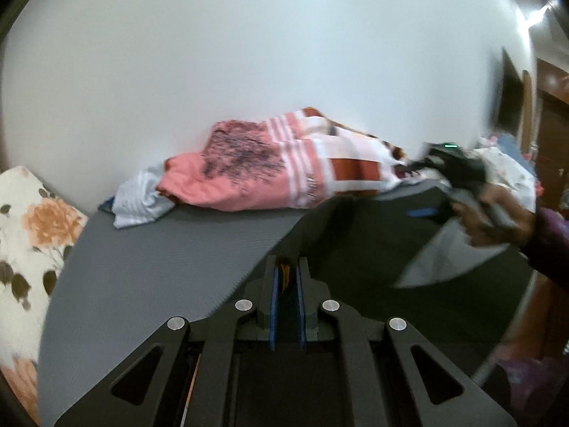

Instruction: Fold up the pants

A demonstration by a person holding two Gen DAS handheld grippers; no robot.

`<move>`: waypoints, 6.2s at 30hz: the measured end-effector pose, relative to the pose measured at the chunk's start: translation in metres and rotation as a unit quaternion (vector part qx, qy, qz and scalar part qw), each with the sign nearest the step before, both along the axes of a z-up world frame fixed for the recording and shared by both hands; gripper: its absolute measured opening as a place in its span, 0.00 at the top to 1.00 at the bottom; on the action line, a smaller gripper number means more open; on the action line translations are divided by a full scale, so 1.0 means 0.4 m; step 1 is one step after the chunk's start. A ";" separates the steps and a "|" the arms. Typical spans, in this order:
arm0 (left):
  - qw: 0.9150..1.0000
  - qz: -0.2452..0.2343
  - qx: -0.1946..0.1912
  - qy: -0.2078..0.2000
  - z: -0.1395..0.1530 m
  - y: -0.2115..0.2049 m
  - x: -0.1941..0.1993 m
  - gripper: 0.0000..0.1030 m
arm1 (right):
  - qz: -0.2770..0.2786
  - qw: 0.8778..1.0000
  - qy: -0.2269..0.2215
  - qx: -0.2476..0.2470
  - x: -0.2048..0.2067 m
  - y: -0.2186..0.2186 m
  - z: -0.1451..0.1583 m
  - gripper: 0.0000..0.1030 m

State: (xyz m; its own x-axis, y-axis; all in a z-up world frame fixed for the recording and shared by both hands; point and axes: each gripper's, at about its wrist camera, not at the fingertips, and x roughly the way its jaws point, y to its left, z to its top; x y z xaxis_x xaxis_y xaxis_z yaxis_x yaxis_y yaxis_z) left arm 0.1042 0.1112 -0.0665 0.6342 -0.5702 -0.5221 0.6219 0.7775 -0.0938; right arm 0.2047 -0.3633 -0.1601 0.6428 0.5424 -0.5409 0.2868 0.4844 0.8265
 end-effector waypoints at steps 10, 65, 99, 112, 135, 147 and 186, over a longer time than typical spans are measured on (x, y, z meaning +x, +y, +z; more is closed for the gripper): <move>0.996 0.004 -0.021 0.090 -0.085 0.008 -0.123 0.91 | -0.012 0.998 0.055 0.005 0.101 -0.037 -0.105 0.60; 0.977 0.183 0.101 0.039 -0.087 0.174 -0.243 0.43 | 0.028 0.993 0.107 0.027 -0.635 0.137 -0.238 0.95; 0.949 0.217 0.080 0.216 -0.247 0.233 -0.096 0.91 | 0.040 0.994 0.082 0.059 -0.641 0.163 -0.249 0.91; 0.960 0.256 0.074 0.092 -0.088 0.139 -0.163 0.36 | 0.058 0.994 0.073 0.051 -0.635 0.179 -0.252 0.92; 0.951 0.156 0.129 0.232 -0.326 -0.041 -0.130 0.59 | -0.233 0.972 0.015 0.023 -0.762 -0.603 -0.197 0.96; 0.951 0.147 0.130 0.240 -0.325 -0.035 -0.118 0.57 | -0.246 0.968 -0.020 -0.036 -0.983 -0.610 -0.066 0.98; 0.954 0.151 0.153 0.207 -0.334 -0.077 -0.135 0.34 | -0.331 0.942 -0.033 0.045 -1.291 -0.729 -0.225 0.84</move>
State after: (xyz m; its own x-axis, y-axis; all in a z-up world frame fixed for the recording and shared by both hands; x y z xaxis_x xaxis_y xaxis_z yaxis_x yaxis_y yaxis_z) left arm 0.0503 0.0803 -0.2001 0.4485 -0.1757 -0.8764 0.3241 0.9457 -0.0237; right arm -0.3116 -0.6550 -0.2502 0.8868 0.0516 -0.4593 0.4485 0.1446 0.8820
